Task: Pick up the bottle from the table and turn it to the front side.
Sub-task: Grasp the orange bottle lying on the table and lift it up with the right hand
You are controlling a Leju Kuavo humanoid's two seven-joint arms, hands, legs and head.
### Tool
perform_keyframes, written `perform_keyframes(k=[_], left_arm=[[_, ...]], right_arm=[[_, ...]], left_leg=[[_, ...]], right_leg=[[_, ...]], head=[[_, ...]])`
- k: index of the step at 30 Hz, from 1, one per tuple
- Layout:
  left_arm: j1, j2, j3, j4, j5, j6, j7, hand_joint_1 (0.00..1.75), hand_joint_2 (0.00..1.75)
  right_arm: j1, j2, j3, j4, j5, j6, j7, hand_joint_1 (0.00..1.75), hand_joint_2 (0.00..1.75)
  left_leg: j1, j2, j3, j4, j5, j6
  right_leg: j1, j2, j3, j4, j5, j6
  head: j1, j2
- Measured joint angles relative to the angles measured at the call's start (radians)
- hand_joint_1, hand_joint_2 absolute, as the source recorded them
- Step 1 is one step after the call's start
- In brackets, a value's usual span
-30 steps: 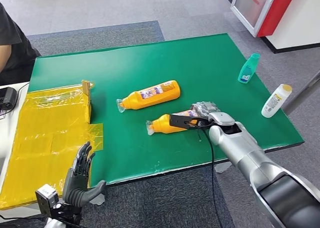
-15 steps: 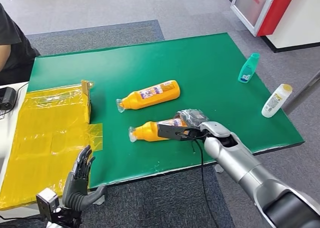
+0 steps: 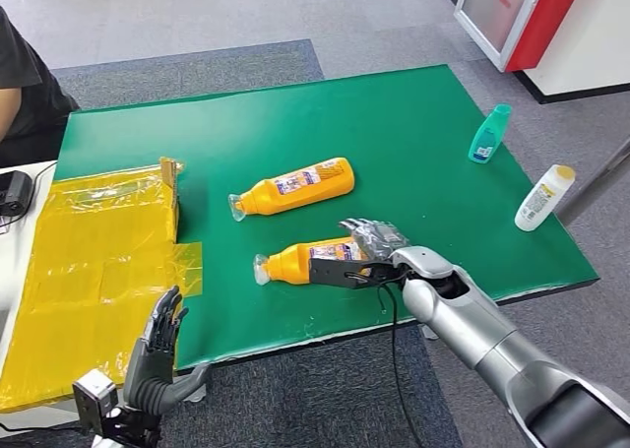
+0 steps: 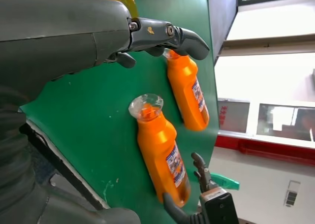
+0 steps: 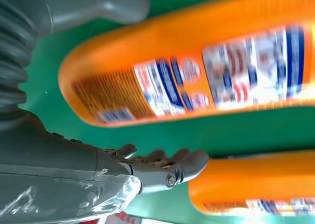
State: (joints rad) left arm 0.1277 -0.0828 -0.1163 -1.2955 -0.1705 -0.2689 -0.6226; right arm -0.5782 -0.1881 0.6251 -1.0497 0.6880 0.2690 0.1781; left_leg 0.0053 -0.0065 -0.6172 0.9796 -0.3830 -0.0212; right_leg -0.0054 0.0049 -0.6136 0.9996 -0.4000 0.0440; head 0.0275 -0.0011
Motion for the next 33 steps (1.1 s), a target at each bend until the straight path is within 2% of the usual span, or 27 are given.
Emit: perform_keyframes(k=[14, 33], left_arm=[[-0.008, -0.001, 0.000, 0.000, 0.000, -0.001, 0.001, 0.00, 1.75], [-0.019, 0.000, -0.002, 0.008, 0.000, 0.006, -0.007, 0.00, 1.75]], right_arm=[[-0.032, 0.000, 0.042, 0.062, -0.010, 0.046, 0.013, 0.00, 1.75], [-0.040, 0.000, 0.060, 0.131, -0.011, 0.002, 0.023, 0.00, 1.75]], left_leg=[[0.000, 0.000, 0.000, 0.000, 0.000, 0.000], [0.000, 0.000, 0.000, 0.000, 0.000, 0.000]], right_leg=[[0.000, 0.000, 0.000, 0.000, 0.000, 0.000], [0.000, 0.000, 0.000, 0.000, 0.000, 0.000]], head=[[0.000, 0.000], [0.000, 0.000]])
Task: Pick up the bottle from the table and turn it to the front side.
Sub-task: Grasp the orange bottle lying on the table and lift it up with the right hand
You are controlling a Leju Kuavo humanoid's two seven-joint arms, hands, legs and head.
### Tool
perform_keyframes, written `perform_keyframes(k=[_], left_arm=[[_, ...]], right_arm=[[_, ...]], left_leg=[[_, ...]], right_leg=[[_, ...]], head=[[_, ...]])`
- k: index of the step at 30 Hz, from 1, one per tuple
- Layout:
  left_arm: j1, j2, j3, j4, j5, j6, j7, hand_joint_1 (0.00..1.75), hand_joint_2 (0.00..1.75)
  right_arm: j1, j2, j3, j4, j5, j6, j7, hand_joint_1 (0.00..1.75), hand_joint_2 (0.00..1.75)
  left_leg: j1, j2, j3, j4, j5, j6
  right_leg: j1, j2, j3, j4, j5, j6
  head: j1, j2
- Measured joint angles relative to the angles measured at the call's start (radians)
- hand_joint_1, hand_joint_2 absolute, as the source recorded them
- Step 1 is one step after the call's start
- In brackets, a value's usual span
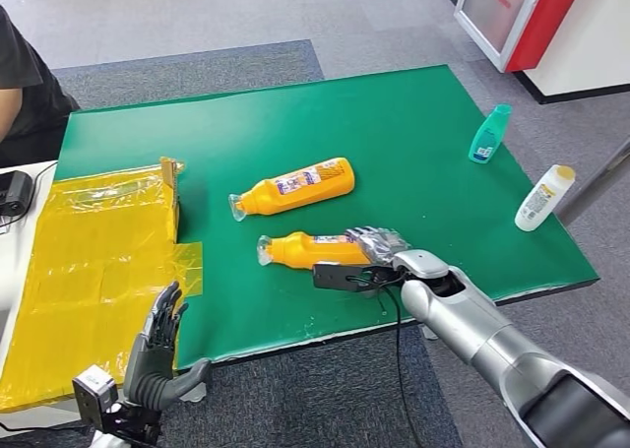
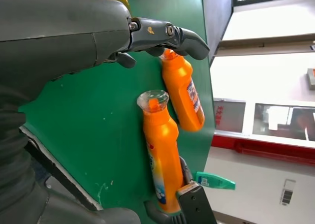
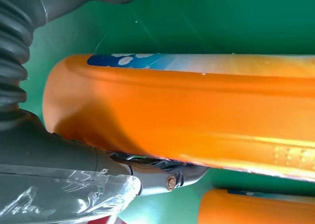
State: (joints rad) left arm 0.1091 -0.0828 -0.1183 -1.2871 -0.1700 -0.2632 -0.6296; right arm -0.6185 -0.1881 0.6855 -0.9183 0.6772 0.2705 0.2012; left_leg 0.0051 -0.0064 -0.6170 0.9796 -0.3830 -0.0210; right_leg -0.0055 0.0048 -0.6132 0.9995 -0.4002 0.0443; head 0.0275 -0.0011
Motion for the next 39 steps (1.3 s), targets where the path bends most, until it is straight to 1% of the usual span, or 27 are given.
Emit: perform_keyframes(k=[1, 2, 3, 5, 6, 7, 11, 15, 21, 26, 29, 31, 34, 39], left_arm=[[0.000, 0.000, 0.000, 0.000, 0.000, 0.000, 0.000, 0.00, 1.75], [0.000, 0.000, 0.000, 0.000, 0.000, 0.000, 0.000, 0.00, 1.75], [0.000, 0.000, 0.000, 0.000, 0.001, 0.000, 0.000, 0.00, 1.75], [0.000, 0.000, 0.000, 0.000, 0.001, 0.000, 0.000, 0.00, 1.75], [0.000, 0.000, 0.000, 0.000, 0.001, 0.000, 0.001, 0.00, 1.75], [0.000, 0.000, 0.000, 0.000, 0.001, 0.000, 0.002, 0.00, 1.75], [0.000, 0.000, 0.000, 0.000, 0.002, 0.000, 0.005, 0.00, 1.75], [0.004, 0.000, 0.000, 0.000, 0.003, 0.004, 0.006, 0.00, 1.75], [0.017, 0.000, 0.001, 0.000, 0.004, 0.006, 0.006, 0.00, 1.75], [0.036, -0.001, 0.003, -0.012, 0.024, -0.006, 0.007, 0.00, 1.75], [0.047, -0.003, 0.008, -0.024, 0.039, -0.019, 0.011, 0.00, 1.75], [0.052, -0.006, 0.013, -0.030, 0.066, -0.045, 0.021, 0.00, 1.75], [0.064, -0.015, 0.029, -0.035, 0.158, -0.135, 0.060, 0.00, 1.75], [0.077, -0.039, 0.053, -0.035, 0.356, -0.278, 0.199, 0.00, 1.75]], right_arm=[[0.000, 0.000, 0.000, 0.001, 0.000, -0.003, 0.001, 0.00, 1.75], [0.000, 0.000, 0.000, 0.002, 0.000, -0.004, 0.002, 0.06, 1.75], [0.000, 0.000, 0.000, 0.003, 0.001, -0.006, 0.002, 0.44, 1.75], [0.001, 0.000, 0.000, 0.005, 0.003, -0.008, 0.002, 1.31, 1.75], [0.002, 0.000, 0.000, 0.005, 0.005, -0.008, 0.002, 1.69, 1.75], [0.002, 0.000, 0.000, 0.006, 0.006, -0.010, 0.002, 1.75, 1.75], [0.005, 0.000, 0.000, 0.008, 0.017, -0.023, 0.002, 1.75, 1.75], [0.014, 0.000, -0.005, 0.005, 0.035, -0.058, -0.003, 1.75, 1.75], [0.061, 0.000, -0.026, -0.054, 0.055, -0.098, -0.004, 1.75, 1.75], [0.130, 0.000, -0.068, -0.169, 0.060, -0.175, -0.007, 1.75, 1.75], [0.165, 0.000, -0.092, -0.238, 0.061, -0.188, -0.007, 1.75, 1.75], [0.190, 0.000, -0.109, -0.280, 0.060, -0.208, -0.018, 1.75, 1.75], [0.252, 0.009, -0.147, -0.363, 0.060, -0.281, -0.056, 1.75, 1.75], [0.374, 0.062, -0.193, -0.490, 0.084, -0.419, -0.138, 1.75, 1.75]], left_leg=[[0.000, 0.000, 0.000, 0.000, 0.000, 0.000], [0.000, 0.000, 0.000, 0.000, 0.000, 0.000], [0.000, 0.000, 0.000, 0.000, 0.000, 0.000], [0.000, 0.000, 0.000, 0.000, 0.000, 0.000], [0.000, 0.000, 0.000, 0.000, 0.000, 0.000], [0.000, 0.000, 0.000, 0.000, 0.000, 0.000], [0.000, 0.000, 0.000, 0.000, 0.000, 0.000], [0.000, 0.000, 0.000, 0.000, 0.000, 0.000], [0.000, 0.000, 0.000, 0.000, 0.000, 0.000], [0.000, 0.000, 0.000, 0.000, 0.000, 0.000], [0.000, 0.000, -0.001, 0.000, -0.001, 0.000], [0.000, 0.000, -0.001, 0.000, -0.001, 0.000], [0.000, 0.000, -0.001, 0.000, -0.001, 0.000], [0.000, 0.000, -0.001, 0.000, -0.002, 0.000]], right_leg=[[0.000, 0.000, 0.000, 0.000, 0.000, 0.000], [0.000, 0.000, 0.000, 0.000, 0.000, 0.000], [0.000, 0.000, 0.000, 0.000, 0.000, 0.000], [0.000, 0.000, 0.000, 0.000, 0.000, 0.000], [0.000, 0.000, 0.000, 0.000, 0.000, 0.000], [0.000, 0.000, 0.000, 0.000, 0.000, 0.000], [0.000, 0.000, 0.000, 0.000, 0.000, 0.000], [0.000, 0.000, 0.000, 0.000, 0.000, 0.000], [0.000, 0.000, 0.000, 0.000, 0.000, 0.000], [0.000, 0.000, -0.001, 0.000, 0.000, 0.000], [0.000, 0.000, -0.001, 0.000, -0.001, 0.000], [0.000, 0.000, -0.001, 0.000, -0.001, 0.000], [0.000, 0.000, -0.001, 0.000, -0.001, 0.000], [0.000, 0.000, -0.001, 0.000, -0.002, -0.001]], head=[[0.000, 0.000], [0.000, 0.000], [0.000, 0.000], [0.000, 0.000], [0.000, 0.000], [0.000, 0.000], [0.000, 0.000], [0.000, 0.000], [0.000, 0.000], [0.000, 0.000], [0.000, 0.000], [0.000, 0.000], [0.000, 0.000], [0.000, 0.000]])
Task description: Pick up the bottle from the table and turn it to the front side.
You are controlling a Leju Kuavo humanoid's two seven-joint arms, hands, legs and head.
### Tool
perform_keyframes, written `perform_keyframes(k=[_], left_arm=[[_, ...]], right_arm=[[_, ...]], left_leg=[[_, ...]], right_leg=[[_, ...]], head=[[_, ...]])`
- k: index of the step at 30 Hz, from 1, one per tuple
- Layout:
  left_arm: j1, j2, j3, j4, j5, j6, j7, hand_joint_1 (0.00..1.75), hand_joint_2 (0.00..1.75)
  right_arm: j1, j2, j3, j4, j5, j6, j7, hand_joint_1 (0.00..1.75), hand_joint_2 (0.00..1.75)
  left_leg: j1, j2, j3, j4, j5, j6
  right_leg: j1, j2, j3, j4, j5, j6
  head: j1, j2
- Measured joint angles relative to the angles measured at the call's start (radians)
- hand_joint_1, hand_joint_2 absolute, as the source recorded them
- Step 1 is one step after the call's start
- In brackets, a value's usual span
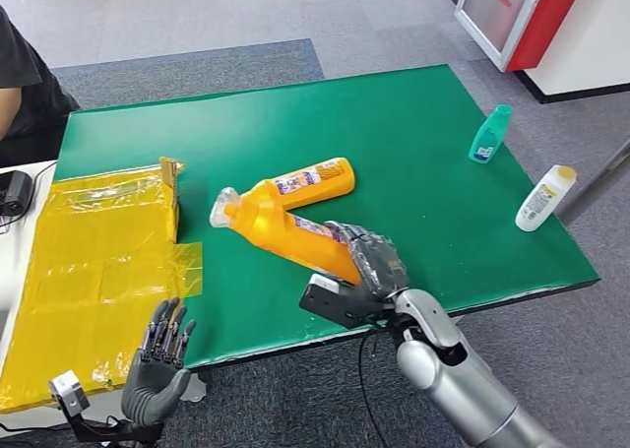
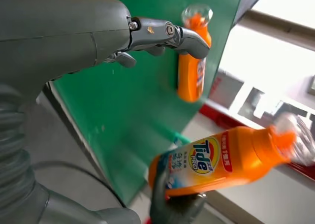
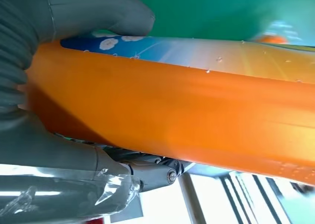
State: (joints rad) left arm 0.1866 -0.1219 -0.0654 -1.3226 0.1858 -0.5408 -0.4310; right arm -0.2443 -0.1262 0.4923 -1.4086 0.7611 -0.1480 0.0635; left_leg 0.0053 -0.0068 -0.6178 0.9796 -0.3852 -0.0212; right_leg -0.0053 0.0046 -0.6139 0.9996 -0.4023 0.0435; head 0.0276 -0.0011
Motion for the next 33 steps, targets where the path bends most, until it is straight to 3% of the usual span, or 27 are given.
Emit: perform_keyframes(k=[3, 10, 33], left_arm=[[0.002, -0.016, 0.002, -0.003, 0.120, -0.052, 0.084, 0.00, 1.75], [-0.001, -0.028, -0.014, -0.063, 0.172, 0.012, 0.194, 0.00, 1.75], [0.001, 0.038, -0.208, -0.257, 0.056, 0.093, 0.174, 0.00, 1.75]], right_arm=[[0.061, 0.044, -0.005, -0.027, 0.038, -0.104, -0.054, 1.75, 1.75], [0.150, 0.120, 0.009, -0.013, 0.123, -0.298, -0.131, 1.75, 1.75], [0.133, 0.178, 0.123, 0.258, 0.259, -0.452, -0.120, 1.75, 1.75]], left_leg=[[0.000, 0.000, 0.000, 0.000, 0.000, 0.000], [0.000, 0.000, 0.000, 0.000, 0.000, -0.001], [0.000, 0.000, 0.000, 0.000, 0.000, -0.001]], right_leg=[[0.000, 0.000, 0.000, 0.000, 0.000, -0.001], [0.000, 0.000, 0.000, 0.000, 0.000, -0.001], [0.000, 0.000, 0.000, 0.000, 0.000, -0.001]], head=[[0.000, 0.000], [0.000, 0.000], [0.000, 0.000]])
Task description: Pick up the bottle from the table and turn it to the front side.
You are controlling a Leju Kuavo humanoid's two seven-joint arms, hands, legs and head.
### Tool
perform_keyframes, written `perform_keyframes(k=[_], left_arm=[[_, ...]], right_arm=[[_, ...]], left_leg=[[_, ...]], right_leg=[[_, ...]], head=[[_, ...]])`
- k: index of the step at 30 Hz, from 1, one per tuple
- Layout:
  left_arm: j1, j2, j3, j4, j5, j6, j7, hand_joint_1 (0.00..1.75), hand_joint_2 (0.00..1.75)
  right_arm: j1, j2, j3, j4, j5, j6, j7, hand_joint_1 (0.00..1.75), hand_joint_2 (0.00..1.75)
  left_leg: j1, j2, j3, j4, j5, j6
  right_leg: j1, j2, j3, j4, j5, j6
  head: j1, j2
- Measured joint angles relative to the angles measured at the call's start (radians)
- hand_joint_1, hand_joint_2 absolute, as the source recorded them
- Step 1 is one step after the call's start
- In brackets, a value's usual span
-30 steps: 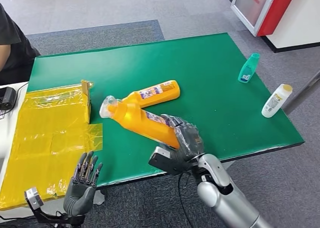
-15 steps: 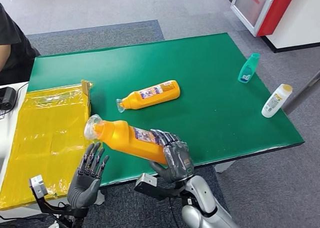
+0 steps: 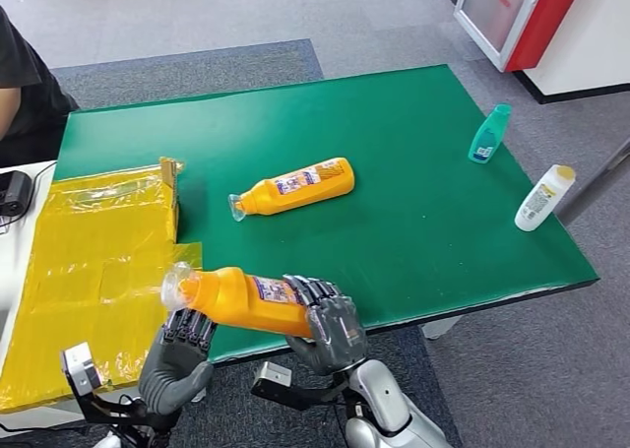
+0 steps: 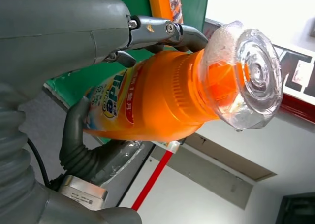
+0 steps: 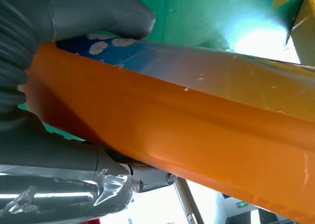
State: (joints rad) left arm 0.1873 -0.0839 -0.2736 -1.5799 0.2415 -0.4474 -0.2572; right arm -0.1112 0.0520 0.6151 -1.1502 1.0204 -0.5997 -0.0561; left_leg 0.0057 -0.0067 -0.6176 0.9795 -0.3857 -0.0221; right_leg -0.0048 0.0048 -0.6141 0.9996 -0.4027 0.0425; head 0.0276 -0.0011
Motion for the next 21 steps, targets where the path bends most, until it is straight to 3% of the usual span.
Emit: perform_keyframes(k=[7, 21], left_arm=[[0.007, 0.003, -0.001, -0.006, 0.034, 0.070, 0.010, 0.00, 1.75], [0.021, -0.012, 0.029, 0.005, 0.105, 0.052, 0.029, 0.00, 1.75]], right_arm=[[-0.001, 0.005, 0.020, 0.036, -0.013, -0.010, -0.007, 1.75, 1.75], [0.011, 0.004, 0.057, -0.063, 0.017, 0.005, 0.019, 1.75, 1.75]], left_leg=[[0.000, 0.000, 0.000, 0.000, 0.000, 0.000], [0.000, 0.000, 0.000, 0.000, 0.000, 0.000]], right_leg=[[0.000, 0.000, 0.000, 0.000, 0.000, 0.000], [0.000, 0.000, 0.000, 0.000, 0.000, 0.000]], head=[[0.000, 0.000], [0.000, 0.000]])
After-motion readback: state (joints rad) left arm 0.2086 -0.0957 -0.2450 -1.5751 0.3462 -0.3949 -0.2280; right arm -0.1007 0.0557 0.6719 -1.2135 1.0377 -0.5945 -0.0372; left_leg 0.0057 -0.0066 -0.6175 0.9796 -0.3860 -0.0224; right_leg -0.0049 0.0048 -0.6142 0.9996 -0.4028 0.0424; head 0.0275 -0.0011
